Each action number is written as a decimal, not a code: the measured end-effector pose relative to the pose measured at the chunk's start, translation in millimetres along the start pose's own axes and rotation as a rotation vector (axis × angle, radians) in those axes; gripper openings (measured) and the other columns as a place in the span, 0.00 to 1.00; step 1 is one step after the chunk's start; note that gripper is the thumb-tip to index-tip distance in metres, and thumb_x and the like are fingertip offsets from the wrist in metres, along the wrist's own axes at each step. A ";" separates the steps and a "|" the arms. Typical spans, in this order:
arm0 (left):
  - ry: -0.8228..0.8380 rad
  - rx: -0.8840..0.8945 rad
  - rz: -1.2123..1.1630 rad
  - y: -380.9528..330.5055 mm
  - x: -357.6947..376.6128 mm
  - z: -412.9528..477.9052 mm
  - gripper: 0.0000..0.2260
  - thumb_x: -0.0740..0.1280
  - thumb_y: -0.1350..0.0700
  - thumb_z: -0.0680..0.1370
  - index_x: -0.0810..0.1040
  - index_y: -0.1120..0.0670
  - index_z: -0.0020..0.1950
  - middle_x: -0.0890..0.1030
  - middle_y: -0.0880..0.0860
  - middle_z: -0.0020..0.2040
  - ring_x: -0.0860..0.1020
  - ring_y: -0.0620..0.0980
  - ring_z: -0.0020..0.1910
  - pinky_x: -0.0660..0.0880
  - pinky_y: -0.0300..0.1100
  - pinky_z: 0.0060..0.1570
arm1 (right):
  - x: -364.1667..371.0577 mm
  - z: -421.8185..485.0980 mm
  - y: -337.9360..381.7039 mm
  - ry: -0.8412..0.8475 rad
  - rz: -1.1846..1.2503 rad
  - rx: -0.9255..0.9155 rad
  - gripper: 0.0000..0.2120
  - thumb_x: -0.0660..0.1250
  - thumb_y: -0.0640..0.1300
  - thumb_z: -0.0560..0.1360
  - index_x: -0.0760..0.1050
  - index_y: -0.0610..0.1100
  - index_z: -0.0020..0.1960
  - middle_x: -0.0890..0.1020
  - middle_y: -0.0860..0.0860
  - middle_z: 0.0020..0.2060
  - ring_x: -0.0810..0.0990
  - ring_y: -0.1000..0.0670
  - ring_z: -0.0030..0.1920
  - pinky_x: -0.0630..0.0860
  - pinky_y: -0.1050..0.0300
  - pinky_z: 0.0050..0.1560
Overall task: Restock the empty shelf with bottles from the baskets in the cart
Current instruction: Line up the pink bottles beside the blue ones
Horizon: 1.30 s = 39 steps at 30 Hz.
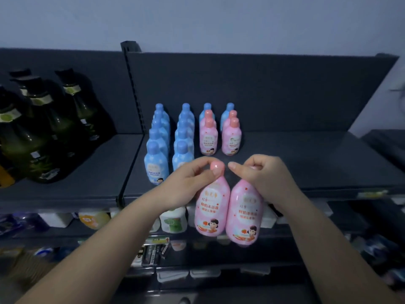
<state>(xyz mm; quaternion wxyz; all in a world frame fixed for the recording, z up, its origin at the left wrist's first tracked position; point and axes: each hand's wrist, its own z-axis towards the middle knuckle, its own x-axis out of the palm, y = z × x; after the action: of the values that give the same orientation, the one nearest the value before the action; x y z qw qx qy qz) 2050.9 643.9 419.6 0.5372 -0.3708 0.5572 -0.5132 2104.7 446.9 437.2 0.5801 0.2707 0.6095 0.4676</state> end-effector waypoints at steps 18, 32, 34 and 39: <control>0.139 -0.016 0.563 -2.8 -60.2 157.6 0.07 0.68 0.49 0.79 0.79 0.51 0.50 0.80 0.46 0.40 0.77 0.43 0.39 0.74 0.39 0.43 | -2.9 133.8 -19.7 -0.158 -0.184 -0.060 0.17 0.76 0.57 0.68 0.73 0.47 0.34 0.73 0.60 0.25 0.71 0.60 0.27 0.66 0.65 0.32; 0.052 -0.218 0.810 1.7 -48.0 171.8 0.05 0.67 0.49 0.78 0.74 0.49 0.48 0.81 0.48 0.45 0.79 0.47 0.46 0.77 0.47 0.49 | 12.9 167.6 -58.4 -0.049 -0.227 -0.246 0.19 0.78 0.53 0.67 0.71 0.42 0.36 0.70 0.54 0.36 0.73 0.55 0.36 0.69 0.61 0.36; -0.001 -0.221 0.835 2.0 -43.8 166.0 0.06 0.68 0.48 0.77 0.74 0.48 0.49 0.80 0.46 0.43 0.78 0.43 0.44 0.74 0.39 0.43 | 9.7 165.5 -60.8 0.014 -0.205 -0.270 0.20 0.79 0.53 0.66 0.72 0.42 0.36 0.70 0.54 0.36 0.72 0.54 0.37 0.69 0.61 0.38; -0.116 -0.250 0.835 5.0 -31.1 154.5 0.10 0.70 0.50 0.74 0.76 0.50 0.52 0.81 0.46 0.44 0.79 0.46 0.44 0.77 0.44 0.47 | -3.7 160.4 -64.0 0.128 -0.222 -0.306 0.17 0.79 0.52 0.66 0.74 0.44 0.40 0.72 0.53 0.39 0.74 0.53 0.39 0.72 0.58 0.42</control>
<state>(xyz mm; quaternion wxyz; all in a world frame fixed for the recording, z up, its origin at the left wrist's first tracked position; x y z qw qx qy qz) 2207.5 648.2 437.6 0.6800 -0.2042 0.6860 -0.1591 2273.1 458.1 400.0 0.6223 0.0802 0.5931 0.5044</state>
